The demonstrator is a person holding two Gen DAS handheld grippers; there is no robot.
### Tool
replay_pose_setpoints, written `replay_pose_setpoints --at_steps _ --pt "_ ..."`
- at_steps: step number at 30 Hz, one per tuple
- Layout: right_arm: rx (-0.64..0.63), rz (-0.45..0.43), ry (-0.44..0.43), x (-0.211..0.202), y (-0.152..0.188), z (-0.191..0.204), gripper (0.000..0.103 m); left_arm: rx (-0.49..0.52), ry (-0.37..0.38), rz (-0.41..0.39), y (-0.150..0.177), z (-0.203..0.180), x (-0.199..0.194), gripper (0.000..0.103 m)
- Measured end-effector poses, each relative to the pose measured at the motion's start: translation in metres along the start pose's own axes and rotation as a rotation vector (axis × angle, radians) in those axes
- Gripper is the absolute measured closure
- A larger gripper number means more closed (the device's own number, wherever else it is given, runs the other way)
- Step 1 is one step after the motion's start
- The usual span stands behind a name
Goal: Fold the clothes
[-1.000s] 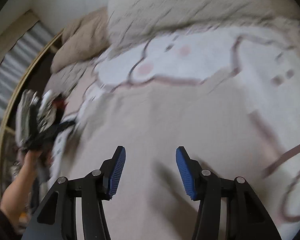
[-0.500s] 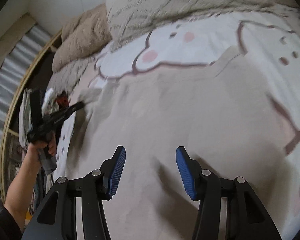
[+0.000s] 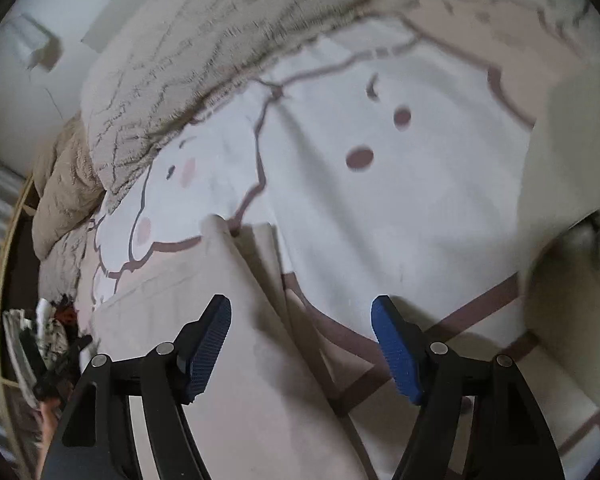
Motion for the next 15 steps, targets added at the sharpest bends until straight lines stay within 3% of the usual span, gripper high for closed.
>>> replay_pose_setpoints --at_steps 3,5,8,11,12,14,15 --pt "-0.033 -0.001 -0.070 0.002 0.003 0.013 0.030 -0.002 0.135 0.092 0.052 -0.011 -0.016 0.051" --pt "-0.066 0.003 -0.086 0.005 0.003 0.023 0.030 0.036 0.177 0.139 0.086 -0.021 -0.024 0.050" --pt "-0.100 0.010 -0.053 0.014 0.000 0.032 0.030 0.089 0.134 0.253 0.141 -0.030 -0.020 0.051" --pt "-0.052 0.012 -0.043 0.024 -0.006 0.029 0.030 0.154 0.083 0.243 0.166 -0.041 -0.023 0.053" --pt "-0.020 0.007 -0.051 0.026 -0.007 0.027 0.030 0.147 0.095 0.240 0.170 -0.043 -0.025 0.072" --pt "0.022 -0.004 -0.072 0.026 -0.010 0.025 0.030 0.083 0.164 0.250 0.176 -0.041 -0.033 0.095" --pt "0.025 -0.008 -0.071 0.026 -0.011 0.025 0.030 0.050 0.198 0.258 0.180 -0.038 -0.038 0.097"
Point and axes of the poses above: each gripper's, at about its wrist camera, not at the fingertips, and x roughly the way its jaws point, z to its left, y to its underside, the point moved 9 cm from there along x, roughly the way its jaws point, and after that the axes turned 7 degrees about z, right-handed, at the moved point
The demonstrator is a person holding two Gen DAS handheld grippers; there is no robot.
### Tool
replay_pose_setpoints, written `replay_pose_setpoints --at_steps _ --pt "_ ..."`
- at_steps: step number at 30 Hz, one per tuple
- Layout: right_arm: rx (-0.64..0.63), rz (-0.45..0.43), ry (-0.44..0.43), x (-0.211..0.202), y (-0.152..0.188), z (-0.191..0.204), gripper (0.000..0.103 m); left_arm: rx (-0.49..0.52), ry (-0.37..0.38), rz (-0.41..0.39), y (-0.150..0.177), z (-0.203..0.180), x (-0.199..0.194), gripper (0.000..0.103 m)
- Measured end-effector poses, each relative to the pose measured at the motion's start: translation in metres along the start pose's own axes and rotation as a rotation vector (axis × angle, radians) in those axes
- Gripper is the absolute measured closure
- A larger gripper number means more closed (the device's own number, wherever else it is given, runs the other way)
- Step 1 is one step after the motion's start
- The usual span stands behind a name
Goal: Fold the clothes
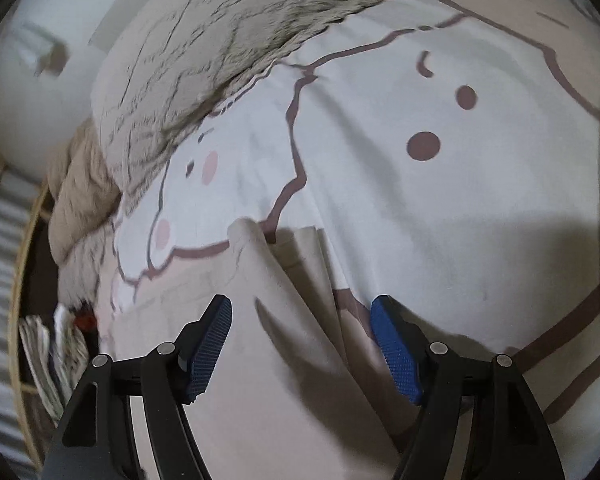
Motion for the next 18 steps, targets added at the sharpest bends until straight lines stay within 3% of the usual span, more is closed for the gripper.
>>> replay_pose_setpoints --at_steps 2,3,5,8,10,12,14,16,18 --pt "-0.007 -0.008 0.015 0.001 -0.002 0.001 0.034 -0.004 0.015 -0.007 0.010 0.002 -0.007 0.098" --pt "-0.015 -0.010 0.024 0.003 -0.003 0.001 0.043 0.000 0.014 -0.016 0.016 0.003 -0.012 0.098" --pt "-0.031 -0.013 0.041 0.005 -0.003 0.002 0.047 -0.014 0.025 -0.041 0.023 0.004 -0.021 0.099" --pt "-0.036 -0.022 0.053 0.006 -0.004 0.003 0.050 -0.068 -0.020 -0.098 0.026 0.020 -0.037 0.099" --pt "-0.063 -0.027 0.084 0.006 -0.004 0.003 0.064 -0.128 -0.054 -0.117 0.028 0.037 -0.046 0.099" --pt "-0.151 -0.052 0.172 0.005 -0.001 0.011 0.093 -0.190 -0.041 -0.150 0.025 0.048 -0.054 0.099" --pt "-0.247 -0.079 0.267 0.002 0.001 0.020 0.097 -0.217 -0.021 -0.182 0.020 0.047 -0.061 0.099" --pt "-0.433 -0.188 0.362 -0.012 0.016 0.056 0.099 -0.200 -0.024 -0.208 0.014 0.038 -0.066 0.099" --pt "-0.604 -0.269 0.394 -0.023 0.042 0.097 0.099 -0.170 0.000 -0.221 0.013 0.029 -0.069 0.099"
Point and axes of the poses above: each gripper's, at about its wrist camera, not at the fingertips, and x roughly the way its jaws point, z to its left, y to its underside, the point moved 9 cm from there along x, roughly the way its jaws point, and after that the axes turned 7 degrees about z, right-handed, at the moved point
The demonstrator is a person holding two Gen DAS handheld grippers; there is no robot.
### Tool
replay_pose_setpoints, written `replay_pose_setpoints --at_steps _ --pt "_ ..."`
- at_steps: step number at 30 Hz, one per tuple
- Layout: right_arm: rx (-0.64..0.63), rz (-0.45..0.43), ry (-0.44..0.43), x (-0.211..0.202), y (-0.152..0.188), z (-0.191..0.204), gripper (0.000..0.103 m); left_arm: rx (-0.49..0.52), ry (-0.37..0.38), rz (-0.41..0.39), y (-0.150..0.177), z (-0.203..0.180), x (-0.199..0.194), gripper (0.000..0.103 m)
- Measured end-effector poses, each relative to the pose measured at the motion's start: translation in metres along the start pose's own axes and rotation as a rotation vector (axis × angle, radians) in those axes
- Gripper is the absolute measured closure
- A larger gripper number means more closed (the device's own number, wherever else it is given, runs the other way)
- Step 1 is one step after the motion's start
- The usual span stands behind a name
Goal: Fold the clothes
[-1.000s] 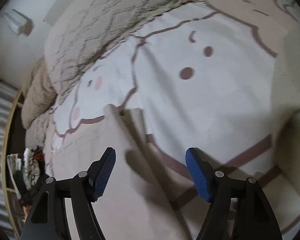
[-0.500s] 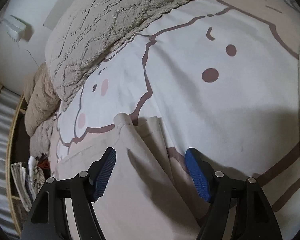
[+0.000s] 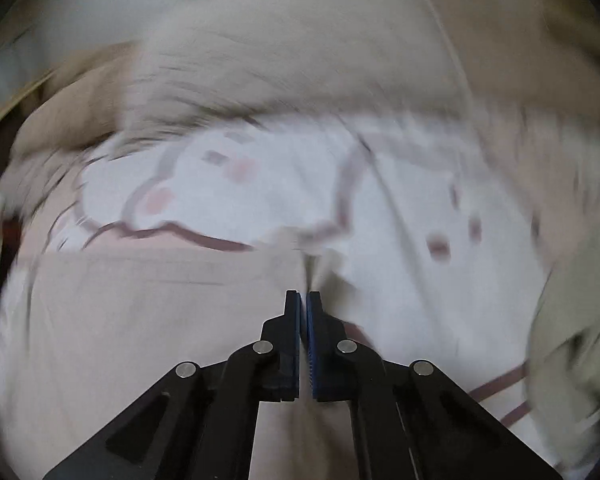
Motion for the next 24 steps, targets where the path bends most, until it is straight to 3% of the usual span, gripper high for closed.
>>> replay_pose_setpoints --at_steps 3,7,9,11,12,14,18,21,24 --pt "-0.209 -0.016 -0.056 -0.027 0.021 0.072 0.099 0.054 0.038 -0.004 -0.002 -0.016 -0.003 0.099" --pt "-0.502 0.049 -0.120 -0.033 0.086 0.167 0.099 0.128 0.079 0.018 0.003 -0.042 0.009 0.099" --pt "-0.582 0.063 -0.130 -0.034 0.112 0.193 0.099 0.147 0.099 0.038 0.011 -0.054 0.018 0.099" --pt "-0.554 0.115 -0.187 -0.039 0.129 0.202 0.092 0.167 0.112 0.062 0.019 -0.062 0.026 0.099" --pt "-0.533 0.144 -0.219 -0.042 0.137 0.205 0.069 0.186 0.106 0.069 0.023 -0.065 0.028 0.099" --pt "-0.456 0.141 -0.305 -0.059 0.138 0.201 0.043 0.219 0.091 0.072 0.029 -0.067 0.030 0.099" --pt "-0.409 0.086 -0.383 -0.084 0.114 0.187 0.043 0.236 0.100 0.085 0.037 -0.065 0.035 0.099" --pt "-0.396 0.124 -0.306 -0.065 0.087 0.167 0.052 0.233 0.101 0.093 0.041 -0.060 0.040 0.099" --pt "-0.437 0.178 -0.294 -0.050 0.083 0.167 0.052 0.226 0.105 0.105 0.046 -0.055 0.044 0.099"
Point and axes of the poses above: each gripper's, at about its wrist camera, not at the fingertips, and x roughly the way its jaws point, z to its left, y to its underside, the point moved 9 cm from there along x, roughly the way its jaws point, and after that the axes turned 7 degrees about z, right-handed, at the moved point
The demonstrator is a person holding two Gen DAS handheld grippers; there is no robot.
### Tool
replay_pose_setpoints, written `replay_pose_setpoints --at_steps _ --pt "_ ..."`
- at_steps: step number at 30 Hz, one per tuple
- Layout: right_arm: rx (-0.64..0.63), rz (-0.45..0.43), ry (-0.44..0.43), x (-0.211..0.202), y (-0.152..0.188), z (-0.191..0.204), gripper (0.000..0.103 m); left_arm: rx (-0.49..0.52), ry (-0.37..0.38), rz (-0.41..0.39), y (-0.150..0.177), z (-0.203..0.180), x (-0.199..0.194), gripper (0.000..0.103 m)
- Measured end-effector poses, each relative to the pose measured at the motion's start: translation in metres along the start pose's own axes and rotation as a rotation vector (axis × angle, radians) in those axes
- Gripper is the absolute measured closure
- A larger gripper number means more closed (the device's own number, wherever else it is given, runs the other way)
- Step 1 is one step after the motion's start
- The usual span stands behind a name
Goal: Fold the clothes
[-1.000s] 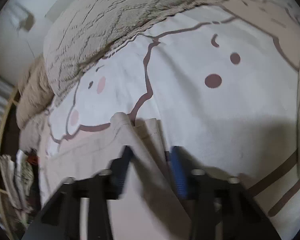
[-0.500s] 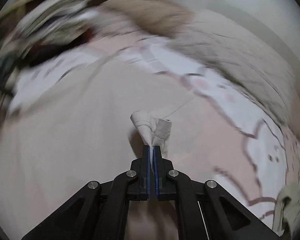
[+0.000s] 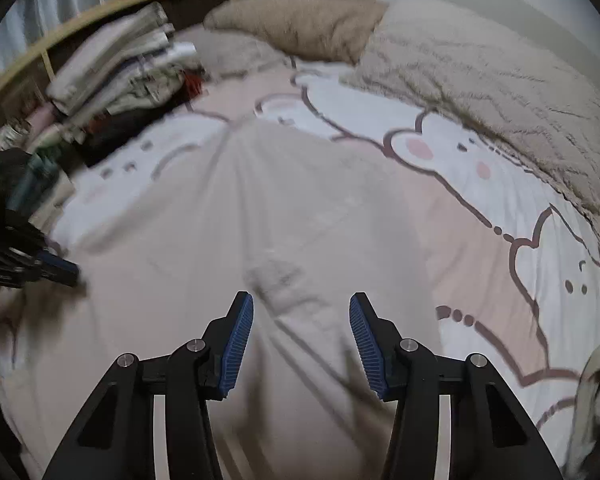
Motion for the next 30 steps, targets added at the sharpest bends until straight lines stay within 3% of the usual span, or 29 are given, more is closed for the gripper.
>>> replay_pose_setpoints --at_steps 8,10,12,17,23,30 --pt "-0.015 0.094 -0.035 0.033 -0.003 0.012 0.052 -0.011 -0.013 0.021 0.007 0.011 0.002 0.099" --pt "-0.008 0.114 -0.036 0.043 -0.005 0.011 0.068 -0.020 -0.027 0.021 0.011 0.017 0.000 0.099" --pt "0.026 0.126 -0.026 0.046 -0.006 0.004 0.100 -0.043 -0.022 0.019 0.015 0.024 -0.002 0.099" --pt "0.134 0.061 -0.006 0.008 -0.014 -0.037 0.100 -0.065 -0.005 0.034 0.023 0.034 -0.003 0.099" --pt "0.306 -0.039 0.281 -0.043 -0.022 -0.153 0.100 -0.048 -0.030 0.053 0.024 0.033 0.003 0.099" --pt "0.463 0.012 0.426 -0.023 -0.017 -0.243 0.100 -0.058 0.004 0.056 0.027 0.033 -0.007 0.099"
Point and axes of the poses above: each gripper's, at about its wrist camera, not at the fingertips, and x roughly the way its jaws point, z to its left, y to its underside, the point moved 9 cm from there along x, roughly the way its jaws point, and after that the axes turned 7 degrees about z, right-handed, at the moved point
